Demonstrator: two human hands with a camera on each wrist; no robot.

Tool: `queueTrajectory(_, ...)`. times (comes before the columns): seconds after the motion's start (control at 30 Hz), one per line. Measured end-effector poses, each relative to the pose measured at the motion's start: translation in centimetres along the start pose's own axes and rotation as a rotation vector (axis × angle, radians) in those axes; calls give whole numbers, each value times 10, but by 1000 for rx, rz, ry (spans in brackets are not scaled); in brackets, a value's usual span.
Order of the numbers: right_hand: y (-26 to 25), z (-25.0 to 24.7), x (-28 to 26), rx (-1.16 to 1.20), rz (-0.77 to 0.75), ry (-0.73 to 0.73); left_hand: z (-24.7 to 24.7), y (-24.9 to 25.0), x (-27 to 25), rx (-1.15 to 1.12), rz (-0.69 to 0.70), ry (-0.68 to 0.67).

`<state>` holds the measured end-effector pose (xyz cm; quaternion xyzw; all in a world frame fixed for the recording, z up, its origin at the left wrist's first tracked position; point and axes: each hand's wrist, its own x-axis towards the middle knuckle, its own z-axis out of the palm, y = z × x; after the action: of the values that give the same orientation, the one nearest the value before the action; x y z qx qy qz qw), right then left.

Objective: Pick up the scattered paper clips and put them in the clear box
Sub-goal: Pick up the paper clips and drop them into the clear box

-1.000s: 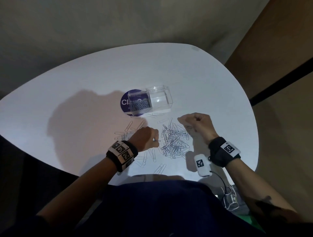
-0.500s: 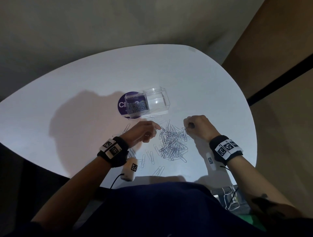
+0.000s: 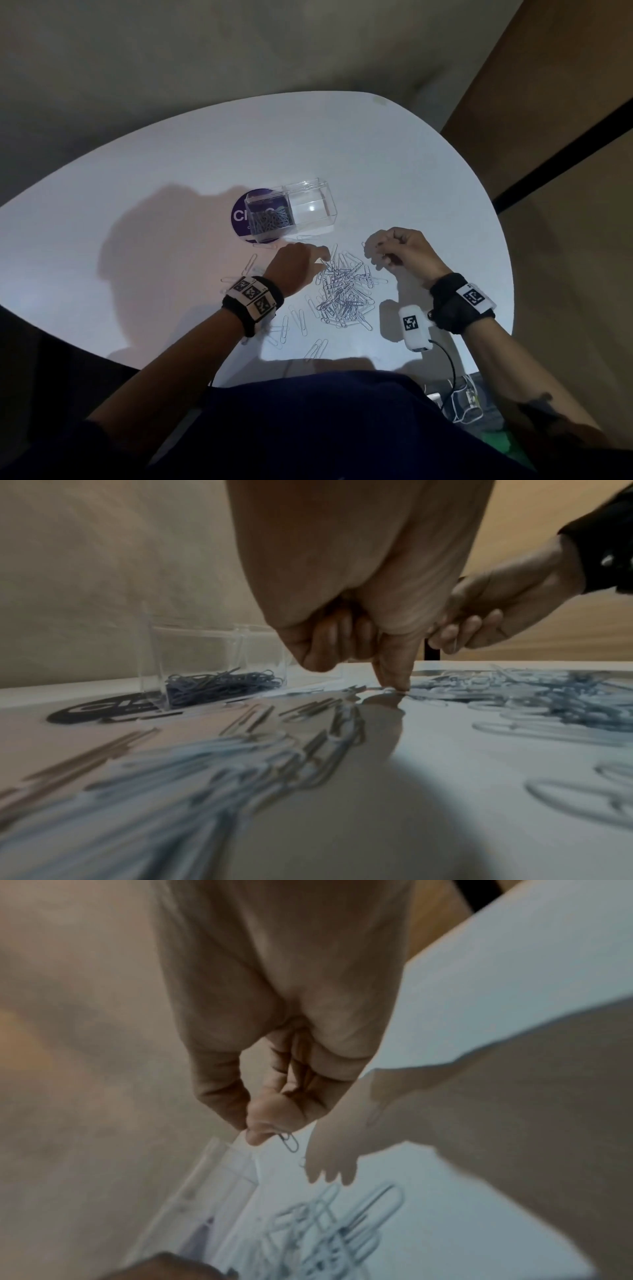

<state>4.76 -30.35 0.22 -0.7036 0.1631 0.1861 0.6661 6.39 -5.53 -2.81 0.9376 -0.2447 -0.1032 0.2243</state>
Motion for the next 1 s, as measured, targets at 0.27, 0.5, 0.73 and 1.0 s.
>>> queueTrajectory(0.27,9,9,-4,428,209,-73,-3,-4,0,-147,-96,4)
queueTrajectory(0.5,32,24,-9,761,263,-273,-24,5,-19,-1187,-418,-237)
queueTrajectory(0.73,38,34,-23,651,225,-334,-21,14,-28,-1334,-449,-305)
queueTrajectory(1.0,48,32,-39,-430,-227,-191,-4,35,-42,-309,-73,-203)
